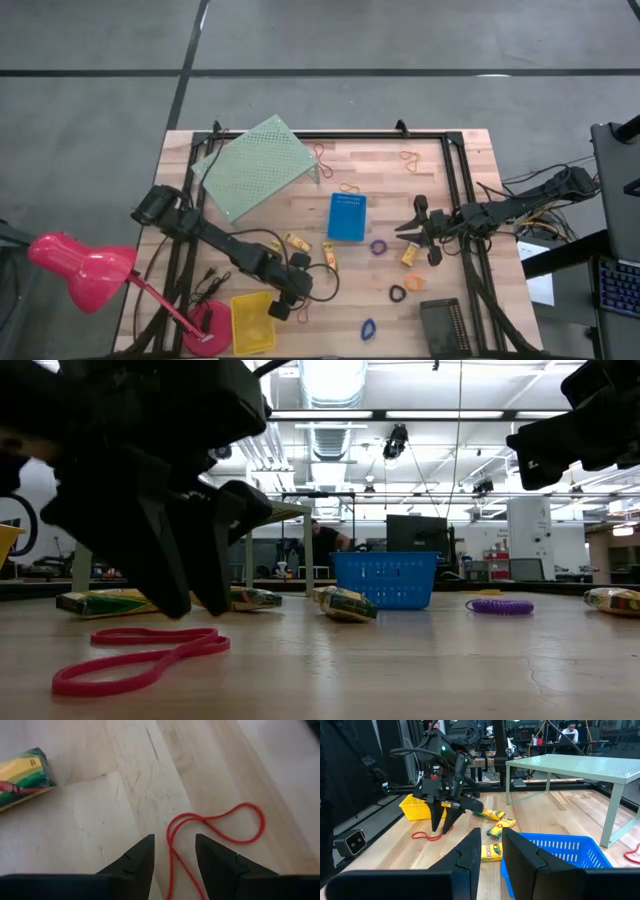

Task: Pick & Place Office Desk Supplies
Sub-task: Put the red rubber band into the yellow basket

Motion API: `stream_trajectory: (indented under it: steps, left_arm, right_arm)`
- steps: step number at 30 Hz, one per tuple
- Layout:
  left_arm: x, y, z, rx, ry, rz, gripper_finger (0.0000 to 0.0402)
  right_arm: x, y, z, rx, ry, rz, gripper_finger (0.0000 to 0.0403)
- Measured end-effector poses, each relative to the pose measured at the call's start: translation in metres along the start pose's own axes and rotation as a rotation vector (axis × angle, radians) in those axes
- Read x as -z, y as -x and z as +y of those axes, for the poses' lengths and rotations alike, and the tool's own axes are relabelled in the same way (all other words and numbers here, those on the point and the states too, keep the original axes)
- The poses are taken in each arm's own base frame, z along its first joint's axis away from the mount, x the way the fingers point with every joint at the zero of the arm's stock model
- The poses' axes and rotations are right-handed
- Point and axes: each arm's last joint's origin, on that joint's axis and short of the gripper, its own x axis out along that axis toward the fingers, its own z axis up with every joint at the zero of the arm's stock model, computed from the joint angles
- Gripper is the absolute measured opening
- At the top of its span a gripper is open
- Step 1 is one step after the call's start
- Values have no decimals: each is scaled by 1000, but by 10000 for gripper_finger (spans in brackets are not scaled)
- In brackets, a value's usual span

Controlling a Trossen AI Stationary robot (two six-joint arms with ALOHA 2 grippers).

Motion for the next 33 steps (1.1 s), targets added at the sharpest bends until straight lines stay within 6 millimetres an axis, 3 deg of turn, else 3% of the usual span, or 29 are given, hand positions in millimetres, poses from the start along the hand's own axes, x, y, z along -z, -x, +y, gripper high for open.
stream_trajectory:
  steps: [9,23,33]
  left_arm:
    - [7,-16,1,3,-1,34,120]
    - [6,-14,1,9,-45,30,117]
    - [2,-7,0,17,4,0,117]
  right_arm:
    - [0,0,0,0,0,0,87]
    - [0,0,0,0,0,0,68]
    - [0,0,0,0,0,0,79]
